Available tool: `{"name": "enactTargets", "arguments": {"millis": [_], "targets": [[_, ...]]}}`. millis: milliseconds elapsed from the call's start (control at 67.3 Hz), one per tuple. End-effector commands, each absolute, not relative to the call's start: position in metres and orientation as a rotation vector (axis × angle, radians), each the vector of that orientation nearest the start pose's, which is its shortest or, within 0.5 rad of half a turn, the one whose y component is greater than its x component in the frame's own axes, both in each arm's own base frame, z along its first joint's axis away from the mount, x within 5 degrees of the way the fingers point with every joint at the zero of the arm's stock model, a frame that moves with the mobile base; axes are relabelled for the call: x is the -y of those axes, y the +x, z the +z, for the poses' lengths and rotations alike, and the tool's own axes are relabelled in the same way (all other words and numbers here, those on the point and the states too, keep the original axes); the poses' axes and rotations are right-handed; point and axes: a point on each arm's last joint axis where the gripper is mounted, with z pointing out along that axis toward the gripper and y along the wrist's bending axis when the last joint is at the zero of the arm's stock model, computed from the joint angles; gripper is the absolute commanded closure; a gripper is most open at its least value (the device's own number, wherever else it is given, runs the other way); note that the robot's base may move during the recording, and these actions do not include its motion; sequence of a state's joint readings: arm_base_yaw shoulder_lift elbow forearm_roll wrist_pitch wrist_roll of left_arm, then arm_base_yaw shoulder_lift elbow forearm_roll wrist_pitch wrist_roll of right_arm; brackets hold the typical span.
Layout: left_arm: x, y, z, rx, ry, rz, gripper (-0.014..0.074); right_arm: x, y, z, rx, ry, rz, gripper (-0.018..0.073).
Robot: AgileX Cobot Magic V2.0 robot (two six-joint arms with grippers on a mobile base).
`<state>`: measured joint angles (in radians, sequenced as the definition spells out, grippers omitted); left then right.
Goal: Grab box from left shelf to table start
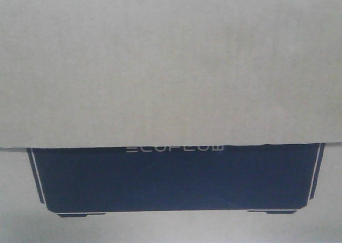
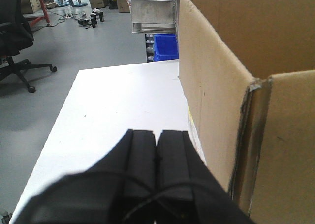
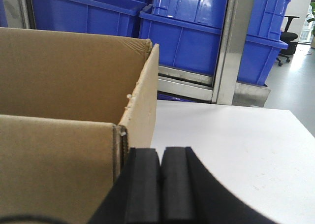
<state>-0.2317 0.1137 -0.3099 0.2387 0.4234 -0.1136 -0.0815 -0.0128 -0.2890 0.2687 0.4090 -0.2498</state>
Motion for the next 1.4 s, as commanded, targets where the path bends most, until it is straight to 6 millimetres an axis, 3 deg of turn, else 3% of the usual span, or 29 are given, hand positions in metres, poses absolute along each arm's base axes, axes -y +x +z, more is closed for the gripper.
{"name": "enactTargets", "arguments": {"millis": [0,238,416,802,1381], "targets": [[0.004,0.048,0.290,-1.577,0.219,-0.020,0.0696,-0.005,0.031,0.289,-1.476,-0.006,-0.008,0.0501],[0.005,0.050,0.286,-1.587,0.214,-0.035,0.0696,-0.005,0.031,0.289,-1.476,-0.006,-0.008,0.0501],[0.010,0.051,0.273,-1.602,0.127,-0.197,0.0696,-0.005,0.031,0.289,-1.476,-0.006,-0.008,0.0501],[0.007,0.055,0.205,-1.479,0.000,-0.202,0.0696,-0.005,0.031,0.289,-1.476,-0.006,-0.008,0.0501],[0.004,0.055,0.204,-1.496,-0.029,-0.163,0.0696,-0.005,0.031,0.289,-1.476,-0.006,-0.008,0.0501]]}}
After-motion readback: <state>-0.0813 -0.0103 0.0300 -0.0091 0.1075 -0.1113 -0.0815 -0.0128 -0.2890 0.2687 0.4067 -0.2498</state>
